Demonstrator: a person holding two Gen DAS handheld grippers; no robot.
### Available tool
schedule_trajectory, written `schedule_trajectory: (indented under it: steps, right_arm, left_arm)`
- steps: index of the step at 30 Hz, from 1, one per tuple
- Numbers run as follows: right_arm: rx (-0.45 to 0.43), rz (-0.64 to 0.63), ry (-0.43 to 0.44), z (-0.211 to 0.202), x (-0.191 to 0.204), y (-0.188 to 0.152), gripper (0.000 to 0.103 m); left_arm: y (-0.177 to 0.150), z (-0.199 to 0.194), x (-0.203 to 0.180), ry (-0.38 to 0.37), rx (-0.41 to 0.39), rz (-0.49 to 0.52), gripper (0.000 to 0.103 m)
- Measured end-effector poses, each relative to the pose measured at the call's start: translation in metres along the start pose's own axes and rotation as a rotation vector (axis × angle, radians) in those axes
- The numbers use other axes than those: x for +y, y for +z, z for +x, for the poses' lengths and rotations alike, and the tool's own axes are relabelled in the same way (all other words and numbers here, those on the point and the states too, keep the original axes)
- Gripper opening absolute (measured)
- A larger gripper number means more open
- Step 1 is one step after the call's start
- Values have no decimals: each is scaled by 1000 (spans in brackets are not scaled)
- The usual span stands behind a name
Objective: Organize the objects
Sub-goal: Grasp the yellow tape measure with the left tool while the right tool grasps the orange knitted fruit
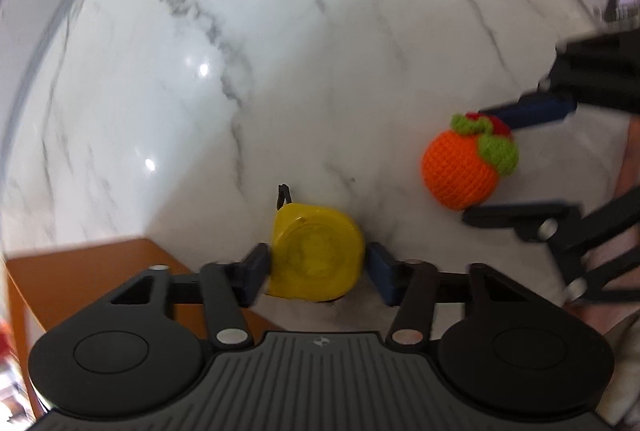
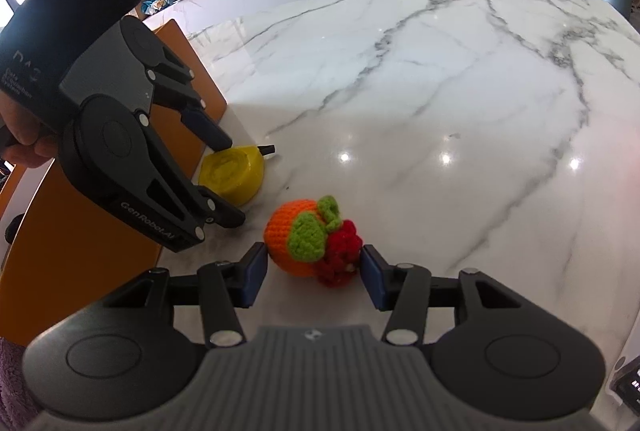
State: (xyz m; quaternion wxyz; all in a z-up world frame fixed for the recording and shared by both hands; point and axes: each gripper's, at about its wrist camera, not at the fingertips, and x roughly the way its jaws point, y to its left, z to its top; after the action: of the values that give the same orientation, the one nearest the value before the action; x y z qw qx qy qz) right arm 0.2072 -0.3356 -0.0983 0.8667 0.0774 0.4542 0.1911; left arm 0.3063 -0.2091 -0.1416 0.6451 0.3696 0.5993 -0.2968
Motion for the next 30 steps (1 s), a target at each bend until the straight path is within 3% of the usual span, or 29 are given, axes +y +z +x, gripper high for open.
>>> schedule_trajectory:
  steps: [5, 11, 16, 22, 30]
  right_arm:
    - [5, -3, -10, 0, 2, -1, 52]
    - [8, 3, -29, -6, 4, -2, 51]
    - [-7, -8, -27, -16, 13, -3, 50]
    - [-40, -36, -19, -34, 32, 0, 50]
    - [-120, -92, -4, -72, 69, 13, 50]
  left_arm:
    - [-5, -3, -10, 22, -41, -35, 59]
    - [-22, -16, -12, -23, -133, -124, 59]
    - [-43, -45, -12, -41, -236, -189, 59]
    - [-52, -86, -29, -47, -342, -184, 59]
    - [-105, -133, -12, -69, -456, -265, 59]
